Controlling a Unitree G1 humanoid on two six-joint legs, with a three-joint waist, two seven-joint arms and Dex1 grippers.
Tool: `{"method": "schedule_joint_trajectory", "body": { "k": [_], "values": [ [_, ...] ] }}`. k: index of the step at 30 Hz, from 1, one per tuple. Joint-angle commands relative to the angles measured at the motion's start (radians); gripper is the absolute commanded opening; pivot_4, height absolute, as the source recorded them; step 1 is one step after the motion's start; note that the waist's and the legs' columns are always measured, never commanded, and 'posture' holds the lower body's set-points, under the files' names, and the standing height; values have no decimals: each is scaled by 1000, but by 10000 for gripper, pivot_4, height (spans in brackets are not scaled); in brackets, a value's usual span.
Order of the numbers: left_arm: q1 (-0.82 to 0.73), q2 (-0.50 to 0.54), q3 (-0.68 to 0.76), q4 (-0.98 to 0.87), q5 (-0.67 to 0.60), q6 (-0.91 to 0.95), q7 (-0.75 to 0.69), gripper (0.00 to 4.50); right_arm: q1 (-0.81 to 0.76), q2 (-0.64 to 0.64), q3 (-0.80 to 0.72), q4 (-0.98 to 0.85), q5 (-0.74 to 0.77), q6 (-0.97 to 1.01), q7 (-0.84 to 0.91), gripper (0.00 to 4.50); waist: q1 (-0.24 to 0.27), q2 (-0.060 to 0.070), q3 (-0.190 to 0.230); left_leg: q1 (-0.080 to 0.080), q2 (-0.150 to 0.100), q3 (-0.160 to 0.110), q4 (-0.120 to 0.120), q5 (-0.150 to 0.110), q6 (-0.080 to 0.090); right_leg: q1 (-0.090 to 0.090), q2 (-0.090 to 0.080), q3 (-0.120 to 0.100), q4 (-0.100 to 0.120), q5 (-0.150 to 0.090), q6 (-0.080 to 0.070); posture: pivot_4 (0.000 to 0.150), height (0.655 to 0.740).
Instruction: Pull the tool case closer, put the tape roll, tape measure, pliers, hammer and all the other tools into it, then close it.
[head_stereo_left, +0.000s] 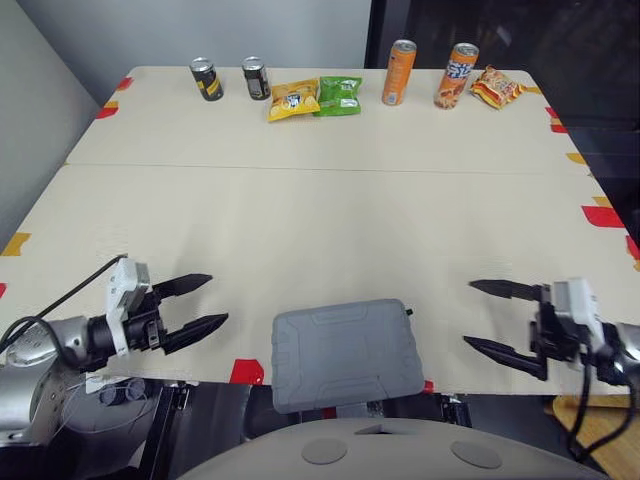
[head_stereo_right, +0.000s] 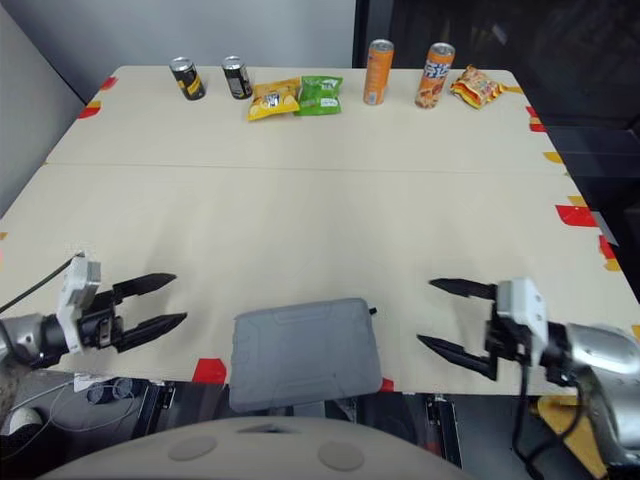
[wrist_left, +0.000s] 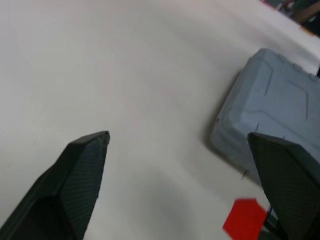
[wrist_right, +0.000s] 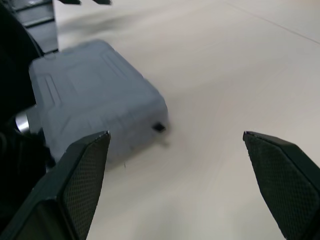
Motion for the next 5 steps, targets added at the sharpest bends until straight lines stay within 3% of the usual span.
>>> {"method": "schedule_joint_trajectory", "body": {
  "k": [1, 5],
  "values": [
    [31, 22, 50, 32, 50, -43, 11, 44727, 50, -15, -103, 48, 37, -56, 39, 45000, 2, 0, 0, 0, 0, 0, 0, 0, 1, 1, 0, 0, 0, 0, 0, 1500, 7400],
    [24, 21, 53, 64, 54, -41, 3, 44727, 77, -14, -119, 74, 41, -76, 52, 45000, 5, 1, 0, 2, 0, -1, 0, -1, 1, 3, 0, -1, 0, 1, -1, 1500, 7400]
  ]
}}
